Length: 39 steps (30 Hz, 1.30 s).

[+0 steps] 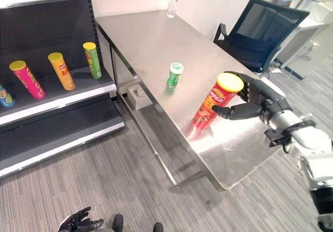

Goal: Put the goods on the table back onto the shelves and tidy them up.

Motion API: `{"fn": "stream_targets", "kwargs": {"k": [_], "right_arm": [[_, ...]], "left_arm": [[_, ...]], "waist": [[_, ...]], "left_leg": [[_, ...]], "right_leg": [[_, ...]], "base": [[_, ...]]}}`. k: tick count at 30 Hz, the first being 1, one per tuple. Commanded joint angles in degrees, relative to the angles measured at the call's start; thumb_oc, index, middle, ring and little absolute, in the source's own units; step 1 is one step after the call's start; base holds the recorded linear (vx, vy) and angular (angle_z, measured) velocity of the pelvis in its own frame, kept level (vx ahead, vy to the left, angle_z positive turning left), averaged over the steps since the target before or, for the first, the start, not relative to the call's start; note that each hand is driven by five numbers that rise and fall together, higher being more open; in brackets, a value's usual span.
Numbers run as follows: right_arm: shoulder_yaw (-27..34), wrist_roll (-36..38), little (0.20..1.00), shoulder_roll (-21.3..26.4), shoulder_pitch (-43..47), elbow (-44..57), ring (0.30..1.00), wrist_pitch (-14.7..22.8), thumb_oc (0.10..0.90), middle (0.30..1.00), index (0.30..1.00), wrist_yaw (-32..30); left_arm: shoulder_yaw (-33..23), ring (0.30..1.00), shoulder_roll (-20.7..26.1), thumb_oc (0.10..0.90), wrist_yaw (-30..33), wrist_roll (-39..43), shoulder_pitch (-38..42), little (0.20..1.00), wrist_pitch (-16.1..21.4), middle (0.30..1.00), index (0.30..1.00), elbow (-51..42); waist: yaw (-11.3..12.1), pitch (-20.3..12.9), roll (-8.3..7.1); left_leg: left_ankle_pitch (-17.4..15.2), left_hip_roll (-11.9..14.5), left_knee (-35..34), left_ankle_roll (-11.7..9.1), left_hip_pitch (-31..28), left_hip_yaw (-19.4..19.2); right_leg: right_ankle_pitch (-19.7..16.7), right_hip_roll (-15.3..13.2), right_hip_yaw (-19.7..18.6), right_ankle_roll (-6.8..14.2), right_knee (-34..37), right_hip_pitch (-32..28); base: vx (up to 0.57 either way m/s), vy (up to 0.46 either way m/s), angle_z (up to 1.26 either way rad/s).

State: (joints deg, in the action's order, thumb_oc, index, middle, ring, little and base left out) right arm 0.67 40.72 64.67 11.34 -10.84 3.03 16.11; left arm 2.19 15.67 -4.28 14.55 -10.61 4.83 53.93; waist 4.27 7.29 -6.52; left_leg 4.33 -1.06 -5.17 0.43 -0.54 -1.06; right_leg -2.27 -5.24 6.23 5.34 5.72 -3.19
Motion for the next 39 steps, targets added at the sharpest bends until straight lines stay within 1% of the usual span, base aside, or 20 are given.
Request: {"fn": "stream_targets", "kwargs": {"k": [1, 7, 14, 17, 19, 26, 33, 34, 35, 36, 37, 39], "right_arm": [[4.06, 4.59, 0.900, 0.77, 9.38, -1.16, 0.900, 3.47, 0.800, 0.900, 0.900, -1.19], [5.13, 3.21, 0.900, 0.11, 10.10, -2.89, 0.900, 3.89, 0.800, 0.900, 0.900, -3.22], [6.61, 2.70, 0.900, -2.52, 11.78, -4.43, 0.900, 5.38, 0.800, 0.900, 0.900, -7.18], [6.39, 3.12, 0.900, -3.15, 12.54, -4.86, 0.900, 5.73, 0.800, 0.900, 0.900, -7.64], [5.13, 3.57, 0.900, -3.53, 13.38, -4.93, 0.900, 5.31, 0.800, 0.900, 0.900, -7.18], [3.96, 5.15, 0.900, -3.54, 14.24, -4.58, 0.900, 4.86, 0.800, 0.900, 0.900, -6.05], [1.57, 4.85, 0.900, -1.88, 14.44, -5.32, 0.900, 3.60, 0.800, 0.900, 0.900, -4.14], [0.89, 4.65, 0.773, -1.48, 14.43, -5.38, 0.773, 3.29, 0.715, 0.773, 0.773, -3.64], [0.07, 4.43, 0.580, -0.78, 14.45, -5.28, 0.580, 2.79, 0.587, 0.580, 0.580, -2.88], [0.01, 4.44, 0.465, -0.77, 14.52, -5.32, 0.465, 2.80, 0.510, 0.465, 0.465, -2.87], [-0.86, 4.18, 0.300, -0.31, 14.75, -5.43, 0.300, 2.45, 0.400, 0.300, 0.300, -2.47], [-1.64, 3.93, 0.300, 0.19, 15.12, -5.46, 0.300, 2.39, 0.400, 0.300, 0.300, -2.29]], "left_arm": [[2.45, 0.900, 2.77, 0.800, -0.31, 0.47, 2.33, 0.900, 1.58, 0.900, 0.900, 1.32], [2.82, 0.900, 2.86, 0.800, -0.39, 0.37, 2.44, 0.900, 1.17, 0.900, 0.900, 1.00], [3.38, 0.900, 2.94, 0.800, 0.04, 0.31, 2.38, 0.900, 0.79, 0.900, 0.900, 1.15], [3.46, 0.900, 3.00, 0.800, 0.17, 0.32, 2.37, 0.900, 0.69, 0.900, 0.900, 1.19], [3.73, 0.900, 3.16, 0.800, -0.01, 0.36, 2.32, 0.900, 0.52, 0.900, 0.900, 0.70], [3.89, 0.900, 3.53, 0.800, -0.33, 0.20, 2.42, 0.900, 0.48, 0.900, 0.900, 0.52], [4.01, 0.900, 3.73, 0.800, -0.59, 0.09, 2.47, 0.900, 0.52, 0.900, 0.900, 0.51], [4.00, 0.900, 3.80, 0.800, -0.67, 0.13, 2.54, 0.900, 0.55, 0.900, 0.900, 0.46], [4.12, 0.900, 3.89, 0.800, -0.78, 0.10, 2.50, 0.900, 0.59, 0.900, 0.900, 0.28], [4.10, 0.900, 3.88, 0.800, -0.78, 0.10, 2.49, 0.900, 0.59, 0.900, 0.900, 0.28], [4.25, 0.900, 3.93, 0.800, -0.81, 0.15, 2.55, 0.900, 0.61, 0.900, 0.900, 0.24], [4.34, 0.900, 3.94, 0.800, -0.87, 0.00, 2.56, 0.900, 0.61, 0.900, 0.900, 0.34]], "waist": [[2.18, -2.07, -1.27], [2.50, -2.22, -1.24], [3.05, -2.32, -1.12], [3.24, -2.32, -1.10], [3.56, -2.32, -1.22], [3.96, -2.17, -1.48], [4.06, -2.16, -1.64], [4.06, -2.15, -1.72], [4.07, -2.12, -1.79], [4.05, -2.12, -1.78], [4.02, -2.11, -1.86], [4.02, -2.06, -1.92]], "left_leg": [[-4.46, 1.63, 0.17, -3.84, -0.52, 1.54], [-4.61, 1.59, 0.17, -3.87, -0.69, 1.99], [-4.74, 1.37, 0.17, -3.70, -0.74, 2.75], [-4.77, 1.30, 0.17, -3.65, -0.73, 2.91], [-4.77, 1.17, 0.17, -3.60, -0.62, 3.07], [-4.76, 1.13, 0.17, -3.64, -0.60, 3.30], [-4.62, 1.07, 0.17, -3.70, -0.54, 3.51], [-4.59, 1.04, 0.17, -3.72, -0.50, 3.51], [-4.55, 1.04, 0.17, -3.75, -0.47, 3.48], [-4.55, 1.04, 0.17, -3.75, -0.47, 3.48], [-4.53, 1.13, 0.17, -3.80, -0.45, 3.39], [-4.48, 1.18, 0.17, -3.83, -0.47, 3.41]], "right_leg": [[3.40, -1.70, 3.17, 4.38, -0.72, -4.21], [3.64, -1.68, 3.77, 4.34, -0.72, -4.59], [3.75, -1.81, 4.42, 4.30, -0.72, -4.89], [3.78, -1.83, 4.55, 4.32, -0.72, -4.91], [3.77, -1.82, 4.63, 4.31, -0.72, -4.89], [3.70, -1.89, 5.02, 4.35, -0.72, -4.90], [3.56, -1.99, 5.27, 4.35, -0.72, -4.88], [3.56, -1.97, 5.26, 4.35, -0.72, -4.87], [3.53, -1.98, 5.29, 4.36, -0.72, -4.91], [3.53, -1.98, 5.30, 4.36, -0.72, -4.91], [3.47, -2.01, 5.35, 4.36, -0.72, -4.84], [3.44, -2.00, 5.34, 4.36, -0.72, -4.82]], "base": [[0.00, 0.000, 0.00], [0.00, 0.000, 0.00], [0.00, 0.000, 0.07], [0.00, 0.005, 0.02], [-0.01, 0.008, 0.04], [0.00, 0.000, 0.00], [0.00, 0.000, 0.00], [0.00, 0.000, 0.00], [0.00, 0.000, 0.00], [0.00, 0.000, 0.00], [0.00, 0.000, 0.00], [0.00, 0.000, 0.00]]}}
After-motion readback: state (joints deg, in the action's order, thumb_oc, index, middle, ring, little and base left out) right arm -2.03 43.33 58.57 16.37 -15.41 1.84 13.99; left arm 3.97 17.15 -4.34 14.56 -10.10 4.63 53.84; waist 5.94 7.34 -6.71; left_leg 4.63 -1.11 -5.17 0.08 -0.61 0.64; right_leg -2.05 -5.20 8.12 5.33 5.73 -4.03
